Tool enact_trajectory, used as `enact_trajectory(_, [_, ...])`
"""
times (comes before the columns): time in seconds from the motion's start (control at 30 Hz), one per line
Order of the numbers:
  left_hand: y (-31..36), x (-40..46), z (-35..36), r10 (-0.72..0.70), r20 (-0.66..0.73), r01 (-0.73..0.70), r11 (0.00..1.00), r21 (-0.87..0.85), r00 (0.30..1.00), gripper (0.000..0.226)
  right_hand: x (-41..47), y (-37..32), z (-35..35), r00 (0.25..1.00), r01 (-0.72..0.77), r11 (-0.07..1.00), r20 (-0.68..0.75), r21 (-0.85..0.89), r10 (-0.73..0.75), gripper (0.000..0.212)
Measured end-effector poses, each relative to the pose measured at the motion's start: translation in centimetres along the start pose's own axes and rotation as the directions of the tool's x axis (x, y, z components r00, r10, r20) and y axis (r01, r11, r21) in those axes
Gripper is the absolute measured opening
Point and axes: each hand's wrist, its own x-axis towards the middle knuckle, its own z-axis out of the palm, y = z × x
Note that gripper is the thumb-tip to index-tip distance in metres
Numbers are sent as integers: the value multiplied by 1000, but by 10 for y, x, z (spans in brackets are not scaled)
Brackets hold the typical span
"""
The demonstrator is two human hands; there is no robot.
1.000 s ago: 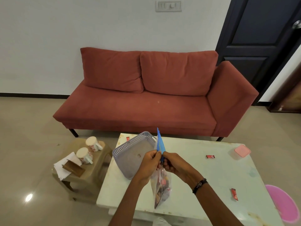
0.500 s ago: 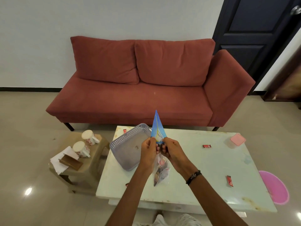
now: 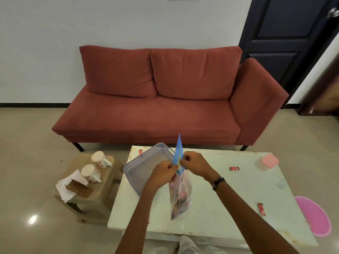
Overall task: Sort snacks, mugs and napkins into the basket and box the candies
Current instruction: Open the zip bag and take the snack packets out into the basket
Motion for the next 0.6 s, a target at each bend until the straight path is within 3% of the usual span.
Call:
enact_trajectory(0.1, [6,10,-4,43,-56,-27,963,269,997,21,-4,3,9,998,64,997,19,-51,-63,37])
enact_trajectory(0.17, [12,16,0,85,-107,-41,931,363,991,15,-5,3,13,998,69,996,-8,-54,-70,36])
enact_trajectory(0.3, [11,21,6,132,-230,-36,924,381,964,19,-12,16,7,981,-98,995,-168,-6,95,31])
enact_trajectory(0.37, [10,19,7,160,-274,-47,924,378,948,18,-17,24,3,972,-174,983,-171,-53,162,34])
enact_trajectory(0.47, [10,16,8,215,-258,-106,919,380,942,17,-15,23,3,977,-200,971,-98,-130,188,22])
enact_trajectory(0.6, [7,14,8,276,-213,-158,880,449,937,19,5,8,4,977,-149,983,-167,-110,129,23])
